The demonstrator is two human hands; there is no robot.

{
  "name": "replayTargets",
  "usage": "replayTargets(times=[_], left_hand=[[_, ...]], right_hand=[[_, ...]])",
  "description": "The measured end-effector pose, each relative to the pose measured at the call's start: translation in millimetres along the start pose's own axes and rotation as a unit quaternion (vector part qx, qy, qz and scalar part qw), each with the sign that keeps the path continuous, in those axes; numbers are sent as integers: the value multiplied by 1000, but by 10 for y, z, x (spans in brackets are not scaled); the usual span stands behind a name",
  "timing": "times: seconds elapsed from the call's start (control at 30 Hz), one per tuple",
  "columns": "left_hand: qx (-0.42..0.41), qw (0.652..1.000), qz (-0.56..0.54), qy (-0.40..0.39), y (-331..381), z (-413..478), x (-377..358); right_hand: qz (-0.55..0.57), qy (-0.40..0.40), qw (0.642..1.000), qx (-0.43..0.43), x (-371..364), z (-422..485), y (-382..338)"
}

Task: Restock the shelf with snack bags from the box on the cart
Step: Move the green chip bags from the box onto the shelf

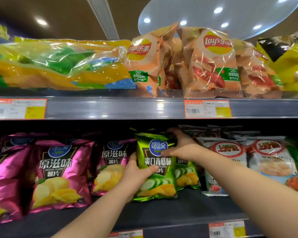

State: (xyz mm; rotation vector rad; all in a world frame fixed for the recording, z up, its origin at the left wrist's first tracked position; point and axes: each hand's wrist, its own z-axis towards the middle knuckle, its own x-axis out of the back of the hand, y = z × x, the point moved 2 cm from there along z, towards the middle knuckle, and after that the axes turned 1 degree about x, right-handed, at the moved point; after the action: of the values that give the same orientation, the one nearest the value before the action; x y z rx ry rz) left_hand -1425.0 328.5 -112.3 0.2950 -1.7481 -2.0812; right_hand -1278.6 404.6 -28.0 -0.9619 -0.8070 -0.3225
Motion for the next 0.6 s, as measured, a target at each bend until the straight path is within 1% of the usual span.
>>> replayTargets(times=[0.07,0.13,0.23,0.3,0.4,0.47,0.5,0.6], left_hand=[[3,1000,-3,9,-28,20,43],[-3,999,15,34,-40,18,93],[-38,992,93,72,-57,-14,144],[-70,981,172,48,-68,-59,138],[-71,954,290,-25,-89,-164,63],[-83,942,323,-30,-129,-166,35],[-88,940,328,-23,-146,-148,32],[-81,943,324,-13,-166,-112,46]], right_hand=[[-1,19,1000,-5,-62,52,53],[9,28,1000,0,-98,106,63],[24,25,999,14,-143,188,66],[28,18,999,17,-176,205,101],[9,-2,1000,20,-246,188,163],[-19,2,999,25,-245,163,151],[-29,20,999,26,-214,152,144],[-57,111,992,14,-16,90,201]])
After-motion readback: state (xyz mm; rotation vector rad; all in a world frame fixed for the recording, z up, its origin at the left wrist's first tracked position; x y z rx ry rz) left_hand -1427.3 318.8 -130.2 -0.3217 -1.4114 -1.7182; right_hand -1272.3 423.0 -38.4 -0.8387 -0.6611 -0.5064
